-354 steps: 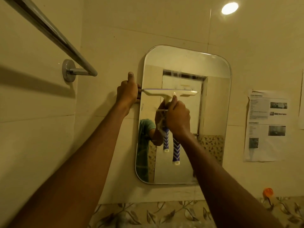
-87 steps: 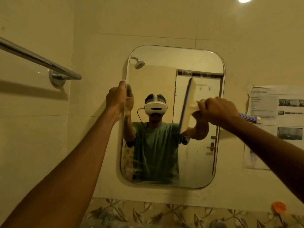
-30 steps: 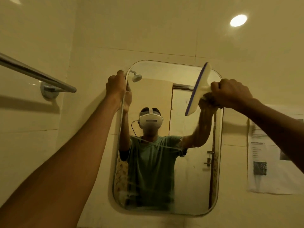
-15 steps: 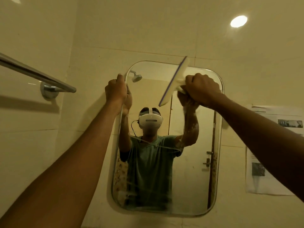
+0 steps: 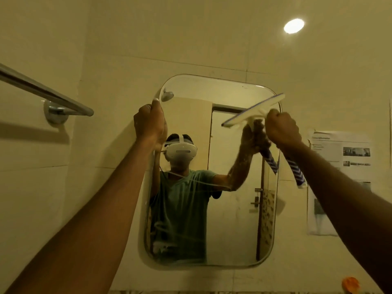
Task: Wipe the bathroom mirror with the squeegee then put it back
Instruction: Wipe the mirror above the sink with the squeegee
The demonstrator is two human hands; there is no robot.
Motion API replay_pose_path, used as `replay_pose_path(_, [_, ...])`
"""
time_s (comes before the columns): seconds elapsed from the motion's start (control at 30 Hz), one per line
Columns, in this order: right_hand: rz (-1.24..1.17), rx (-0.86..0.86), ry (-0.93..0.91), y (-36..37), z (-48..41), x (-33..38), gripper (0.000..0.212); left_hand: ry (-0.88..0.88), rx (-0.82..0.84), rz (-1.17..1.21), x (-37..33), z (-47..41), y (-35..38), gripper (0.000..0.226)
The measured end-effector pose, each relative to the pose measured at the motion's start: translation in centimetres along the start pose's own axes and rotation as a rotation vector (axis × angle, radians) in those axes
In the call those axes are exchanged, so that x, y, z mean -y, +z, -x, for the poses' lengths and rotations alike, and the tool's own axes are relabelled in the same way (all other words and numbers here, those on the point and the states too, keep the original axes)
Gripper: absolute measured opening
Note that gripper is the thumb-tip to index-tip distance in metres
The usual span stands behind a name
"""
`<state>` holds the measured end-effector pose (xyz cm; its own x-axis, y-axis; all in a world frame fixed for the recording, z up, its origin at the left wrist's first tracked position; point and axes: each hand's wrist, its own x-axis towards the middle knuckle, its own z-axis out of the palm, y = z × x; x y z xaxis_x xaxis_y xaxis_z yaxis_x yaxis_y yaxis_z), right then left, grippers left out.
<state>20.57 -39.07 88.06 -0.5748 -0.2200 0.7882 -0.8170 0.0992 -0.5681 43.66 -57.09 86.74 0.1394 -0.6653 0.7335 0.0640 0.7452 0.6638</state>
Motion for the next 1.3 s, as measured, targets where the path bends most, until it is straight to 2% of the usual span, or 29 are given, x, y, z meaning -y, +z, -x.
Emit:
replay_pose_path(0.17, [0.054, -0.019, -0.044, 0.5, -2.7, 5.0, 0.032, 0.028, 0.006, 0.001, 0.5, 0.2, -0.1, 0.047])
replay_pose_path(0.27, [0.08, -0.024, -0.08, 1.6, -2.5, 4.5, 0.023, 0.011, 0.017, -0.003, 1.1, 0.5, -0.2, 0.047])
replay_pose_path(0.33, [0.03, -0.008, -0.06, 2.2, -1.6, 3.2, 0.028, 0.002, 0.021, 0.013, 1.3, 0.6, -0.2, 0.05])
replay_pose_path(0.43, [-0.146, -0.01, 0.06, 3.2, 1.2, 0.8, 0.037, -0.001, 0.017, 0.027, 1.5, 0.4, -0.2, 0.052])
replay_pose_path(0.57, [-0.216, -0.037, 0.225, 3.4, 4.3, -1.2, 0.039, 0.016, 0.02, -0.004, 1.5, 0.4, -0.2, 0.05])
replay_pose_path(0.73, [-0.166, -0.042, 0.238, 1.4, 0.9, 2.0, 0.039, -0.005, 0.051, -0.044, 1.9, 0.6, -0.8, 0.046])
replay_pose_path(0.87, [-0.231, -0.073, 0.311, 1.0, -2.0, 4.1, 0.037, -0.019, 0.052, -0.041, 2.4, 1.0, -1.1, 0.048])
replay_pose_path(0.97, [-0.265, -0.048, 0.26, 1.8, -0.8, 3.1, 0.036, -0.035, 0.048, -0.035, 2.4, 1.2, -1.0, 0.049])
replay_pose_path(1.13, [-0.309, 0.003, 0.394, 3.3, 5.3, -1.9, 0.043, -0.034, 0.025, -0.07, 2.0, 1.9, -1.0, 0.05])
replay_pose_path(1.3, [-0.225, 0.012, 0.457, 2.1, 6.0, -1.9, 0.036, -0.076, 0.036, -0.029, 1.7, 2.4, -1.5, 0.051])
